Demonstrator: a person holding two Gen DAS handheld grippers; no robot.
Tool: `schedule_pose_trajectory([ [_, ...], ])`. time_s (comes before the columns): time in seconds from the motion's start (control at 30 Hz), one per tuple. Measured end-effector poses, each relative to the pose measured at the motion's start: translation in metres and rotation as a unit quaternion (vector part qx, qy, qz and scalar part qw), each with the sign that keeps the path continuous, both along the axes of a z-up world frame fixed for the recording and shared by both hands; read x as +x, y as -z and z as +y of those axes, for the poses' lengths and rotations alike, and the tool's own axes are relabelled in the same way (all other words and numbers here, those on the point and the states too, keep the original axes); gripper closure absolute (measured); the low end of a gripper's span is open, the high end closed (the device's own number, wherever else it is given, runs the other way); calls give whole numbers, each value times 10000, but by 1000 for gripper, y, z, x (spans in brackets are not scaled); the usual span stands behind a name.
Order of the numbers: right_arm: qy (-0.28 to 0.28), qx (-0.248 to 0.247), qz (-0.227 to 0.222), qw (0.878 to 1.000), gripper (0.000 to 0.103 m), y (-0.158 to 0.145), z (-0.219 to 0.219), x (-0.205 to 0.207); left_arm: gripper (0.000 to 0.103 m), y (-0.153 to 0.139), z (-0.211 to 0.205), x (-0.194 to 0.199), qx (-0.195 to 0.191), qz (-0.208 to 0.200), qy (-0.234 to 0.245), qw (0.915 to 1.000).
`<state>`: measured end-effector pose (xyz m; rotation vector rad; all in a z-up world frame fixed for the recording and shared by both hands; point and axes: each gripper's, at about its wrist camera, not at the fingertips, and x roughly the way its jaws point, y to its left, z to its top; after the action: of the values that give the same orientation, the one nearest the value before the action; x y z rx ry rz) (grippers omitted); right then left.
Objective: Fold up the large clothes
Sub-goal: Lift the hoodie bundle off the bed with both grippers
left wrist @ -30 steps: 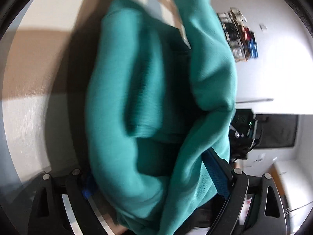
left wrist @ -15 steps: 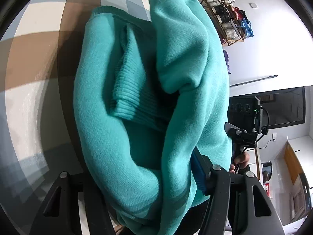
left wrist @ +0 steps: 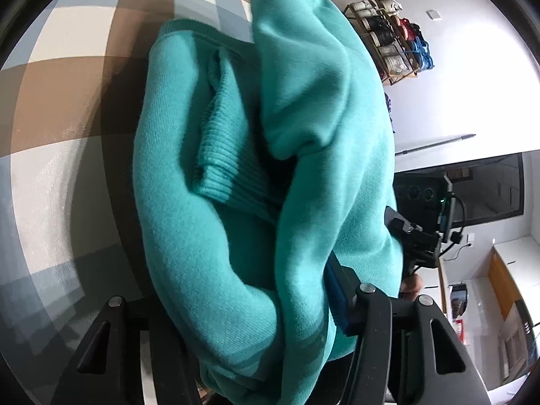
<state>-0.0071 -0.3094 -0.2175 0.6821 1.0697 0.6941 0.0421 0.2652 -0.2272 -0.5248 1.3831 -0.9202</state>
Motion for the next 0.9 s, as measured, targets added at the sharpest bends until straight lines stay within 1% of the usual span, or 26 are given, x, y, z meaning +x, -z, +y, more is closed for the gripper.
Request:
schedule_pose_trajectory([
  [0.1,44,-49,-96,9999,21,-7,-2,-9,53,-3,-4,-5,2,-92,72,9999],
  [0.2,86,7,-94,9999,21,-5,-5,-12,53,-5,-8,-7,37,-162,118,9998],
  [0.3,148,37,-106,9998,21,-9,4,-1,53,-8,-11,-6,44,-218,128,9997],
  [0.4,230,36,-243,9994,21,-18,2,-3,53,-14,-15,-5,-30,-287,105,9995],
  [0.57,248,45,-491,9985,22,-29,-18,-16,53,-30,-31,-11,-60,-666,135,9977],
  [0.67,335,69,-627,9974,22,-41,-30,-22,53,-41,-42,-14,-107,-795,146,9967],
  [0.77,489,172,-708,9961,22,-54,-46,-31,53,-60,-57,-18,-130,-1151,258,9929],
  [0.9,688,160,-955,9929,22,-78,-74,-47,53,-80,-83,-22,-251,-1421,446,9885],
])
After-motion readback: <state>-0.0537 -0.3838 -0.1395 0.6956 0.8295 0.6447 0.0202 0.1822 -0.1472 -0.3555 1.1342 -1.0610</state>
